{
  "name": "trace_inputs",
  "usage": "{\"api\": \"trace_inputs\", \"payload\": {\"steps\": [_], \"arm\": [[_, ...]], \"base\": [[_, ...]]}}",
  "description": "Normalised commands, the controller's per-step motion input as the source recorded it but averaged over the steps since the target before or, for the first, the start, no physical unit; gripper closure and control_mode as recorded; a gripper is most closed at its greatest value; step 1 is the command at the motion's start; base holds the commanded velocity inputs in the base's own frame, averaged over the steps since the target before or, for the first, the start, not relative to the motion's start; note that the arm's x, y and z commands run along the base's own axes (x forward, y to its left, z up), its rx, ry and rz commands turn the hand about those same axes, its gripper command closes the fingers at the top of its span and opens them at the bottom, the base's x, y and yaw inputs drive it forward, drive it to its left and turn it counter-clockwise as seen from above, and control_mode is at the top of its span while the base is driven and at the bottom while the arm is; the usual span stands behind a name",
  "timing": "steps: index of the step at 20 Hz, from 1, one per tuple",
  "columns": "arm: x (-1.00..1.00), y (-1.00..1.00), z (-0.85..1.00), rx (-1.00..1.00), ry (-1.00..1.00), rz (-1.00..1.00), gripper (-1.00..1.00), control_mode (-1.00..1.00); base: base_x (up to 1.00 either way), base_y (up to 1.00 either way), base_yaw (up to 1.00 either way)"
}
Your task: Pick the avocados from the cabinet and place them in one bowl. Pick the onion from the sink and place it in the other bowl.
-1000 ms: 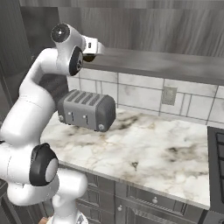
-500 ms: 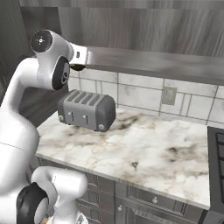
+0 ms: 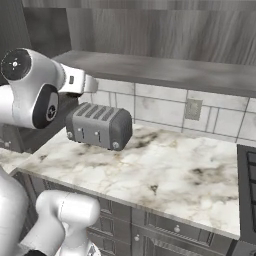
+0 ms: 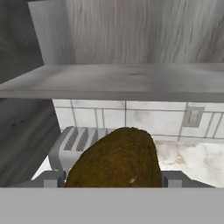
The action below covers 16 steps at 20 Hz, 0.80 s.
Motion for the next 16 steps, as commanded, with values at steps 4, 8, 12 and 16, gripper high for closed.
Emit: {"api": "trace_inputs", "payload": {"steps": [4, 8, 12, 16], "arm": [[-0.80, 0.00, -0.06, 0.00, 0.04, 0.00, 1.00, -1.00], [-0.31, 0.00, -0.07, 0.00, 0.02, 0.00, 1.00, -1.00], [-0.28, 0.06, -0.03, 0.00, 0.00, 0.00, 1.00, -1.00], [-0.23, 0.03, -0.03, 0.00, 0.00, 0.00, 1.00, 1.00]], "base": [[0.00, 0.00, 0.00], [0.00, 0.00, 0.00], [0.00, 0.00, 0.00], [-0.27, 0.01, 0.00]]}}
